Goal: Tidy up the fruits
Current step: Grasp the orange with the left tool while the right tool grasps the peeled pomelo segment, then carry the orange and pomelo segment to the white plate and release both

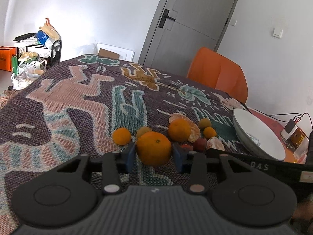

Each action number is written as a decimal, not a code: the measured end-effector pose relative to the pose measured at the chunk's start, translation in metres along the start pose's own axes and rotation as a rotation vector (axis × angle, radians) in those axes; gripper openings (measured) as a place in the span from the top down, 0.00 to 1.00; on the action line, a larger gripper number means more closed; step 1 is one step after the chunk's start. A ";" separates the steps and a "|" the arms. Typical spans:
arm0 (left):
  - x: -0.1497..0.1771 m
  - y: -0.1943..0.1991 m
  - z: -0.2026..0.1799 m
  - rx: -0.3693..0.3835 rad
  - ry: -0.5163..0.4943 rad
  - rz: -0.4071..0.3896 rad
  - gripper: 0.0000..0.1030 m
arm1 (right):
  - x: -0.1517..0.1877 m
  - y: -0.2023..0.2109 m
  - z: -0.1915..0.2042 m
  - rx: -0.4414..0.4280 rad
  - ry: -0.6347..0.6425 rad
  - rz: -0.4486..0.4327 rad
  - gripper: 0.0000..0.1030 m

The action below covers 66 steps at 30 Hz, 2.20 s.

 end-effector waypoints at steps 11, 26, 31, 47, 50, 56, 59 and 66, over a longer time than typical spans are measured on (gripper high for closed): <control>-0.001 0.008 0.005 -0.004 0.011 -0.011 0.62 | 0.002 -0.005 0.002 0.094 0.094 -0.003 0.63; -0.007 0.023 -0.019 0.032 -0.026 -0.049 0.62 | -0.005 0.040 0.004 0.019 0.053 -0.072 0.65; -0.010 0.023 -0.035 0.050 -0.048 -0.058 0.62 | -0.013 0.058 -0.003 0.025 0.048 -0.112 0.65; -0.021 0.013 -0.097 0.119 -0.138 -0.063 0.62 | -0.022 0.099 -0.050 0.114 -0.001 -0.193 0.65; -0.022 0.010 -0.109 0.132 -0.153 -0.061 0.62 | -0.023 0.104 -0.061 0.132 -0.014 -0.209 0.65; -0.022 0.001 -0.133 0.151 -0.183 -0.044 0.62 | -0.024 0.112 -0.079 0.163 -0.031 -0.227 0.65; -0.022 -0.003 -0.145 0.161 -0.202 -0.042 0.62 | -0.024 0.116 -0.089 0.179 -0.038 -0.238 0.65; -0.021 -0.018 -0.174 0.184 -0.241 -0.025 0.62 | -0.027 0.124 -0.113 0.211 -0.067 -0.260 0.65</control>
Point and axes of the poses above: each gripper's, at about its wrist camera, not at the fingertips, and y roughly against the way its jaws point, z to its left, x to its underside, the point moved 6 cm from there along -y, roughly the way its jaws point, and after that the axes turned 10 degrees about -x, right-handed, at the moved point
